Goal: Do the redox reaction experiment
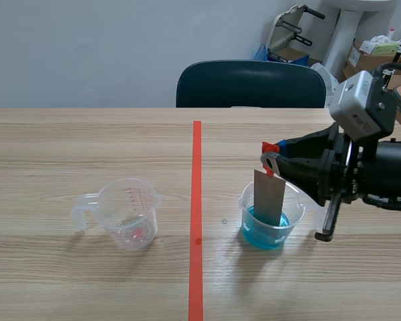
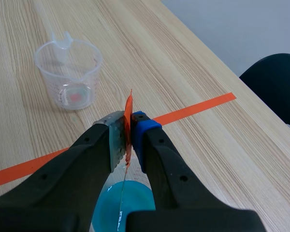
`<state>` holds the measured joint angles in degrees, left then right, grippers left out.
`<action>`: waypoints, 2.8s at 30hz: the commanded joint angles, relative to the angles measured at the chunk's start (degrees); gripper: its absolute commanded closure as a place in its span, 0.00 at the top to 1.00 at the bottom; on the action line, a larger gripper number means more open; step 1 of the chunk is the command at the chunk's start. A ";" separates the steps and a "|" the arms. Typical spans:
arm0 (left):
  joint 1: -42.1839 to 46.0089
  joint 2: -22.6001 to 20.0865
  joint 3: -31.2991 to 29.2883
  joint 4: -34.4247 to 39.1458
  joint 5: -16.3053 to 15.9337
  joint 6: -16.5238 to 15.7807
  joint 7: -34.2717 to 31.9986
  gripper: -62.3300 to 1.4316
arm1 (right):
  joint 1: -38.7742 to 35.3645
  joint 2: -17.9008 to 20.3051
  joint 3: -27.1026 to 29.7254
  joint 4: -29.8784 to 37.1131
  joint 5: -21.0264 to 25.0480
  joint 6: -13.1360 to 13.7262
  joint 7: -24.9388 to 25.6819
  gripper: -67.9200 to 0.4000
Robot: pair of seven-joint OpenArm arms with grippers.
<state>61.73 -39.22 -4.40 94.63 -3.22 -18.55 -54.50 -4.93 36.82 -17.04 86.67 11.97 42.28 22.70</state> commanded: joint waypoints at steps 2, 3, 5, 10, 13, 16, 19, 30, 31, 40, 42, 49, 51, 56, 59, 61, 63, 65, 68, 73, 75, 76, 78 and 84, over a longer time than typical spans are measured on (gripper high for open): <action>0.13 0.33 0.09 1.01 -0.37 -0.07 -0.96 1.00 | 0.96 0.46 0.31 0.72 0.15 0.44 0.42 0.02; 0.13 0.33 0.09 1.01 -0.37 -0.07 -0.96 1.00 | 0.96 0.46 0.31 0.72 0.15 0.44 0.42 0.02; 0.13 0.33 0.09 1.01 -0.37 -0.07 -0.96 1.00 | 0.96 0.46 0.31 0.72 0.15 0.44 0.42 0.02; 0.13 0.33 0.09 1.01 -0.37 -0.07 -0.96 1.00 | 0.96 0.46 0.31 0.72 0.15 0.44 0.42 0.02; 0.13 0.33 0.09 1.01 -0.37 -0.07 -0.96 1.00 | 0.96 0.66 0.37 0.74 0.22 0.44 1.03 0.02; 0.13 0.33 0.09 1.01 -0.37 -0.07 -0.96 1.00 | 0.94 1.20 0.87 1.42 0.35 0.44 2.32 0.02; 0.13 0.33 0.09 1.01 -0.37 -0.07 -0.94 1.00 | 0.72 2.47 1.90 3.08 0.83 0.44 2.29 0.02; 0.13 0.33 0.09 1.01 -0.37 -0.07 -0.94 1.00 | -1.95 7.87 5.73 11.98 8.44 0.44 0.48 0.02; 0.13 0.33 0.09 1.01 -0.37 -0.07 -0.94 1.00 | -1.99 8.28 5.95 12.72 8.94 0.44 0.17 0.02; 0.13 0.33 0.09 1.01 -0.37 -0.07 -0.94 1.00 | -2.08 11.93 7.69 17.57 16.52 0.44 -4.66 0.02; 0.13 0.33 0.09 1.01 -0.37 -0.07 -0.94 1.00 | -2.10 12.96 8.09 18.53 18.16 0.44 -5.68 0.02; 0.13 0.33 0.09 1.01 -0.37 -0.07 -0.94 1.00 | -2.08 16.87 9.57 21.49 24.33 0.44 -8.72 0.02; 0.13 0.33 0.09 1.01 -0.37 -0.07 -0.94 1.00 | -2.08 17.81 10.27 22.18 26.25 0.44 -9.60 0.02; 0.13 0.33 0.09 1.01 -0.37 -0.07 -0.94 1.00 | -2.08 19.54 12.28 23.17 30.03 0.44 -11.34 0.02; 0.13 0.33 0.09 1.01 -0.37 -0.07 -0.94 1.00 | -2.08 20.28 13.42 23.65 32.41 0.44 -12.87 0.02; 0.13 0.33 0.09 1.01 -0.37 -0.07 -0.96 1.00 | -2.08 20.61 14.14 23.98 33.68 0.44 -13.60 0.02; 0.13 0.33 0.09 1.01 -0.37 -0.07 -0.94 1.00 | -2.08 21.00 14.69 24.48 35.15 0.44 -14.49 0.02; 0.13 0.33 0.09 1.01 -0.37 -0.07 -0.94 1.00 | -2.08 21.09 15.28 25.09 36.44 0.44 -15.82 0.02; 0.13 0.33 0.09 1.01 -0.37 -0.07 -0.94 1.00 | -2.08 21.09 15.96 26.01 37.75 0.44 -17.53 0.02; 0.13 0.33 0.09 1.01 -0.37 -0.07 -0.94 1.00 | -2.08 21.09 16.87 27.39 41.27 0.44 -20.57 0.02; 0.13 0.33 0.09 1.01 -0.39 -0.07 -0.94 1.00 | -2.05 21.09 17.25 27.91 42.18 0.44 -21.77 0.02; 0.13 0.33 0.09 1.01 -0.39 -0.07 -0.94 1.00 | -2.05 21.09 17.46 28.09 42.60 0.44 -22.43 0.02; 0.13 0.33 0.09 1.01 -0.39 -0.07 -0.94 1.00 | -2.05 21.09 17.53 28.13 42.77 0.44 -22.60 0.02; 0.13 0.33 0.09 1.01 -0.37 -0.07 -0.94 1.00 | -2.08 20.94 17.53 28.13 42.73 0.44 -22.60 0.02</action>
<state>61.73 -39.22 -4.40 94.63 -3.22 -18.52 -54.50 -7.53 56.99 -0.32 114.39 53.63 42.37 -0.58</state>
